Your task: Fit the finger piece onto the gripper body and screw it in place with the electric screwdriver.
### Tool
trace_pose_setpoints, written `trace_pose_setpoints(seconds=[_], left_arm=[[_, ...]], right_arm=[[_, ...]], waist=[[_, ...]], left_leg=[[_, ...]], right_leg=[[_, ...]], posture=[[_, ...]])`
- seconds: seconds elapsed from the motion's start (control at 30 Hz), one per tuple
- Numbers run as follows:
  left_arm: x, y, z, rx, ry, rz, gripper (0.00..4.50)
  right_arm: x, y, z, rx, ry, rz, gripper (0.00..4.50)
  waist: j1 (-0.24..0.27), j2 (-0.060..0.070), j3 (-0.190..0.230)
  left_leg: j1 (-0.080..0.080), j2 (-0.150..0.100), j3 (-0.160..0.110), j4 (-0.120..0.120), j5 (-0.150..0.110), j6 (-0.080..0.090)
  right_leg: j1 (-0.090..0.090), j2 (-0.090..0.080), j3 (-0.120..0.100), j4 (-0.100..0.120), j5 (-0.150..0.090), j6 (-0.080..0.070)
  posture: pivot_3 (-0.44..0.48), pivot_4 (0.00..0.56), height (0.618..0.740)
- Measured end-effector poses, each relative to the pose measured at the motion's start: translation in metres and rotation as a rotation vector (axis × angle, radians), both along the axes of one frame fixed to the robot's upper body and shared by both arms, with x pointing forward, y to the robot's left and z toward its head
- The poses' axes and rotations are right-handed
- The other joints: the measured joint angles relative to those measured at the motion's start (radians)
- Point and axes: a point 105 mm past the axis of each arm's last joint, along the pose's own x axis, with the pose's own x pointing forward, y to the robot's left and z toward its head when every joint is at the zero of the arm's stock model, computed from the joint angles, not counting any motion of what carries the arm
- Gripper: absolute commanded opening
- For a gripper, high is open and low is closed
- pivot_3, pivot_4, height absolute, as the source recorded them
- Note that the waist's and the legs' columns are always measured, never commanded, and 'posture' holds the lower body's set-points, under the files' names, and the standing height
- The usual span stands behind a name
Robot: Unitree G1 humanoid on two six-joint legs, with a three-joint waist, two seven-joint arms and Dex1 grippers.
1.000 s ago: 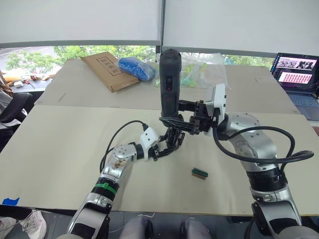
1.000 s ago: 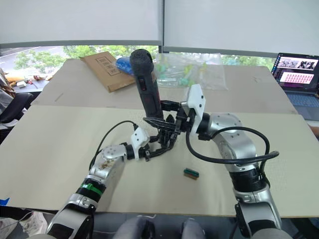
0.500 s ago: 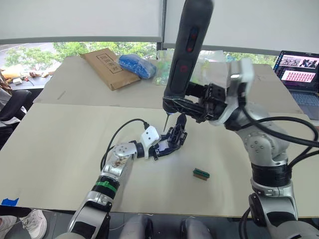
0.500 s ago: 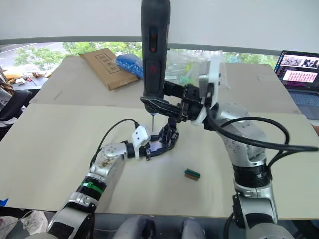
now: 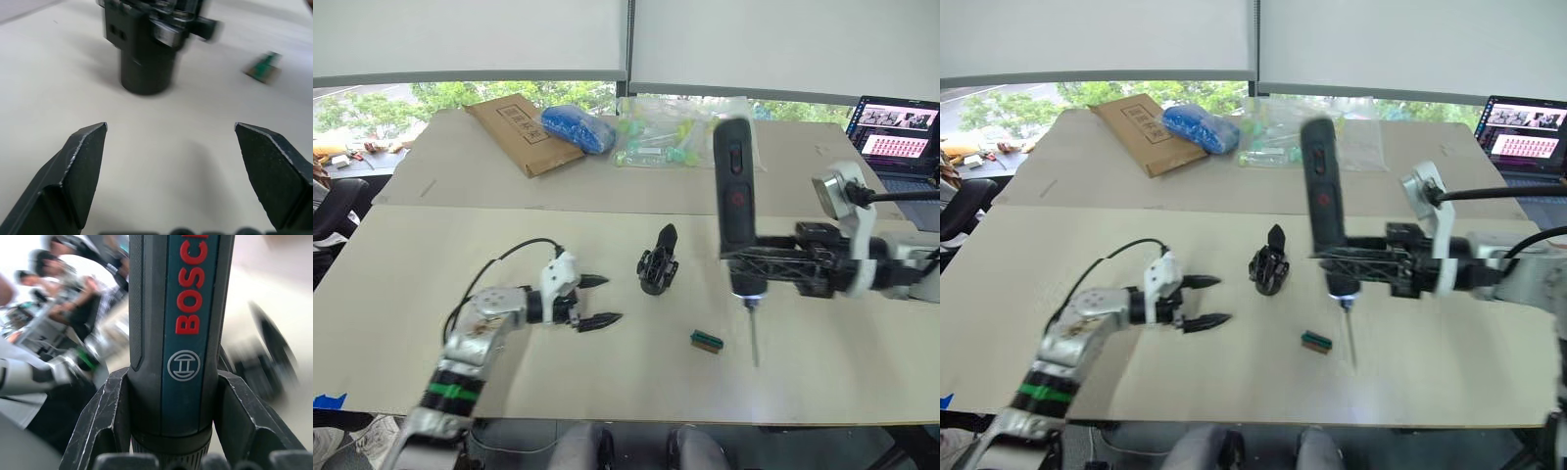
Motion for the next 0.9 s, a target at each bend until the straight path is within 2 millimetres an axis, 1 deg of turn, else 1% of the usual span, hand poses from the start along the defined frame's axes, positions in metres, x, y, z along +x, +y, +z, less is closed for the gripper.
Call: trace_pose_setpoints(seconds=[0.07,0.1,0.13,0.2,0.23,0.3,0.33,0.43,0.47,0.5,0.6,0.67,0.73,0.77,0.83,0.9], left_arm=[[-0.010,0.012,0.007,0.023,0.022,-0.004,4.48],[-0.012,0.015,0.012,0.026,0.016,-0.003,4.48],[-0.013,0.018,0.017,0.032,0.004,0.004,4.48],[-0.013,0.020,0.023,0.030,-0.017,0.015,4.48],[-0.013,0.020,0.025,0.031,-0.021,0.021,4.48],[-0.012,0.021,0.025,0.034,-0.015,0.033,4.50],[-0.012,0.022,0.025,0.038,-0.011,0.038,4.50],[-0.012,0.028,0.027,0.046,0.000,0.053,4.50],[-0.012,0.030,0.027,0.053,0.001,0.059,4.50],[-0.013,0.033,0.027,0.064,0.005,0.067,4.50],[-0.021,0.053,0.025,0.102,0.055,0.102,4.50],[-0.028,0.068,0.027,0.131,0.078,0.110,4.50],[-0.032,0.084,0.035,0.146,0.080,0.138,4.50],[-0.033,0.098,0.041,0.160,0.081,0.181,4.50],[-0.034,0.125,0.054,0.183,0.065,0.272,4.50],[-0.037,0.138,0.059,0.203,0.042,0.311,4.50]], right_arm=[[0.009,-0.030,-0.021,-0.088,0.111,-0.133,1.95],[0.012,-0.042,-0.032,-0.123,0.155,-0.188,1.95],[0.016,-0.053,-0.048,-0.167,0.208,-0.238,1.95],[0.021,-0.064,-0.072,-0.225,0.279,-0.291,1.95],[0.024,-0.066,-0.082,-0.240,0.305,-0.307,1.95],[0.030,-0.069,-0.093,-0.260,0.324,-0.325,3.00],[0.034,-0.071,-0.095,-0.269,0.315,-0.333,3.29],[0.040,-0.078,-0.092,-0.296,0.257,-0.336,4.33],[0.040,-0.080,-0.091,-0.305,0.238,-0.330,4.47],[0.039,-0.082,-0.091,-0.317,0.213,-0.315,4.47],[0.033,-0.091,-0.085,-0.350,0.086,-0.240,4.47],[0.036,-0.097,-0.066,-0.340,-0.105,-0.174,4.47],[0.032,-0.104,-0.049,-0.365,-0.270,-0.084,4.47],[0.027,-0.111,-0.043,-0.393,-0.322,-0.041,4.47],[0.016,-0.129,-0.035,-0.459,-0.355,0.013,4.47],[0.013,-0.140,-0.030,-0.486,-0.408,0.032,4.47]], waist=[[0.000,0.001,0.001],[0.002,0.002,0.001],[0.001,0.002,0.001],[0.001,0.003,0.002],[-0.001,0.005,0.003],[-0.001,0.008,0.004],[-0.002,0.009,0.005],[-0.002,0.009,0.005],[-0.002,0.009,0.005],[0.001,0.009,0.005],[0.005,0.009,0.005],[0.003,0.009,0.006],[0.003,0.009,0.006],[0.004,0.010,0.006],[0.002,0.010,0.006],[-0.004,0.010,0.006]], left_leg=[[0.000,0.000,0.000,0.001,0.000,0.000],[0.000,0.000,0.000,0.001,0.000,0.000],[0.000,0.000,0.000,0.001,0.000,0.000],[0.000,0.000,0.002,0.001,0.000,0.000],[-0.001,0.000,0.003,0.001,0.000,0.000],[-0.001,-0.001,0.004,0.000,0.000,0.000],[-0.001,-0.001,0.006,0.000,0.000,0.000],[-0.001,-0.001,0.006,0.000,0.000,0.000],[-0.001,-0.001,0.006,0.000,0.000,0.000],[-0.001,-0.001,0.006,0.000,0.000,0.000],[-0.001,-0.001,0.006,0.000,0.000,0.000],[-0.001,-0.001,0.007,0.001,0.000,0.000],[0.000,0.000,0.007,0.001,0.000,0.000],[0.001,0.000,0.007,0.001,0.000,0.000],[0.002,0.000,0.007,0.001,0.000,0.000],[0.006,0.000,0.007,0.000,0.000,0.000]], right_leg=[[0.000,-0.001,0.001,-0.001,0.000,0.000],[0.000,-0.001,0.001,-0.001,0.000,0.000],[0.000,-0.001,0.001,0.000,0.000,0.000],[-0.002,0.000,0.001,0.001,0.000,0.000],[-0.003,0.002,0.001,0.001,0.000,0.000],[-0.005,0.005,0.001,0.003,0.000,0.000],[-0.006,0.006,0.001,0.003,0.000,0.000],[-0.005,0.008,-0.001,0.003,0.000,0.001],[-0.004,0.008,-0.001,0.003,0.000,0.001],[-0.004,0.008,-0.001,0.003,0.000,0.001],[-0.004,0.008,0.000,0.002,-0.001,0.002],[-0.005,0.008,0.000,0.002,-0.001,0.002],[-0.004,0.009,0.000,0.003,-0.001,0.003],[-0.004,0.010,0.001,0.003,-0.001,0.003],[-0.003,0.010,0.001,0.003,-0.001,0.003],[0.001,0.010,0.002,0.001,-0.001,0.003]], posture=[[0.000,0.150,0.740],[0.000,0.150,0.740],[0.000,0.150,0.740],[0.000,0.150,0.740],[0.000,0.150,0.740],[0.000,0.150,0.740],[0.000,0.150,0.740],[0.000,0.150,0.740],[0.000,0.150,0.740],[0.000,0.150,0.740],[0.000,0.150,0.740],[0.000,0.150,0.740],[0.000,0.150,0.740],[0.000,0.150,0.740],[0.000,0.150,0.740],[0.000,0.150,0.740]])
